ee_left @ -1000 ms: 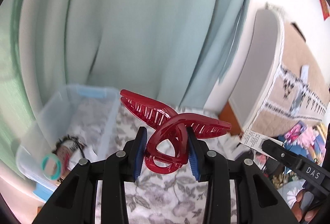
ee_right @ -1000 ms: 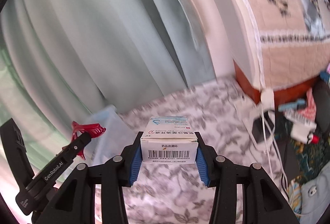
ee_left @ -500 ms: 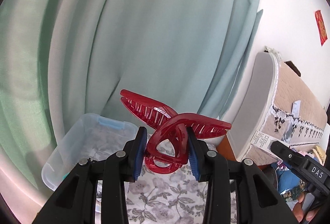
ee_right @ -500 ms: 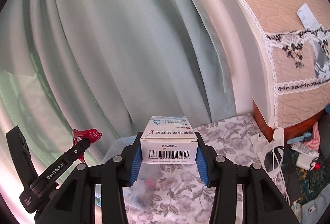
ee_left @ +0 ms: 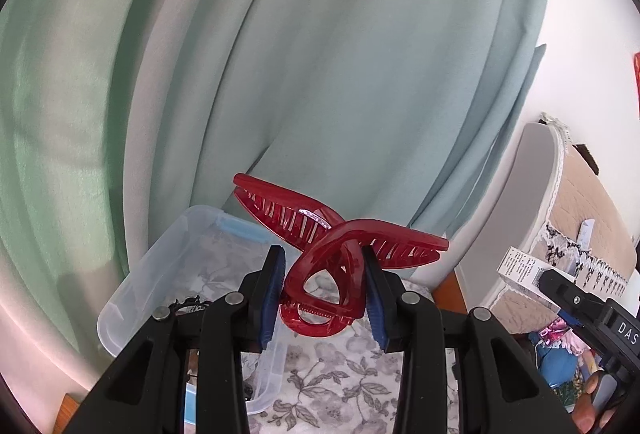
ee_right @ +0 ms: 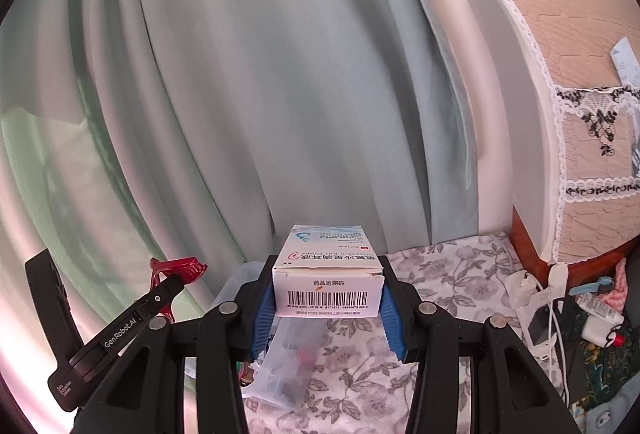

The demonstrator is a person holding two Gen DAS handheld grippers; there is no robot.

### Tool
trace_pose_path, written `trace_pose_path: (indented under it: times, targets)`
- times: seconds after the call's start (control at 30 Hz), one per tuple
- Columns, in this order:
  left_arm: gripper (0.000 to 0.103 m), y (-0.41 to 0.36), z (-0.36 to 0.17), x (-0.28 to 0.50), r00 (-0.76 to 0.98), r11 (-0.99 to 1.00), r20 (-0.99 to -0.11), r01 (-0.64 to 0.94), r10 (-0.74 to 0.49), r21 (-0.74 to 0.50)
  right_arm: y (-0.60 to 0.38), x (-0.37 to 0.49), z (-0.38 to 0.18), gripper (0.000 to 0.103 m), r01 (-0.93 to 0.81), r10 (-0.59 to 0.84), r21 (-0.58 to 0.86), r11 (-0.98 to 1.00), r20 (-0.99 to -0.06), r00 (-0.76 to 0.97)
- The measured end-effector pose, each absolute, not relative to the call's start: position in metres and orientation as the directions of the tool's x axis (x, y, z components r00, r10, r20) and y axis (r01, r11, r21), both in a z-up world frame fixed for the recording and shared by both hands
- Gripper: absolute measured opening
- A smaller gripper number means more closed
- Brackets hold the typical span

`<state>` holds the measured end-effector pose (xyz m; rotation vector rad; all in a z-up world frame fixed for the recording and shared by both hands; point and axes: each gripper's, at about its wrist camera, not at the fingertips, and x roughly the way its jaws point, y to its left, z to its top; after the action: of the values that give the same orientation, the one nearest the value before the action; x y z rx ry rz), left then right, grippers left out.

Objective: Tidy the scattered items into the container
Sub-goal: 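Carry claw clip and medicine box into the clear box and open both tools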

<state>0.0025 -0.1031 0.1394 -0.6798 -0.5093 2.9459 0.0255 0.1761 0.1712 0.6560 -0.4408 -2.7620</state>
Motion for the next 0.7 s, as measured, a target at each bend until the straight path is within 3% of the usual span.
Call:
trace_pose_path:
  times: [0.7]
  targets:
    - [0.039,-0.201,0.083,-0.012,-0.850,-0.886,-0.514,0.147,0.114,-0.439,0.062,-0.023,0.133,0.049,0.320,-0.408,0.254,-0.913,-0.543,-0.734]
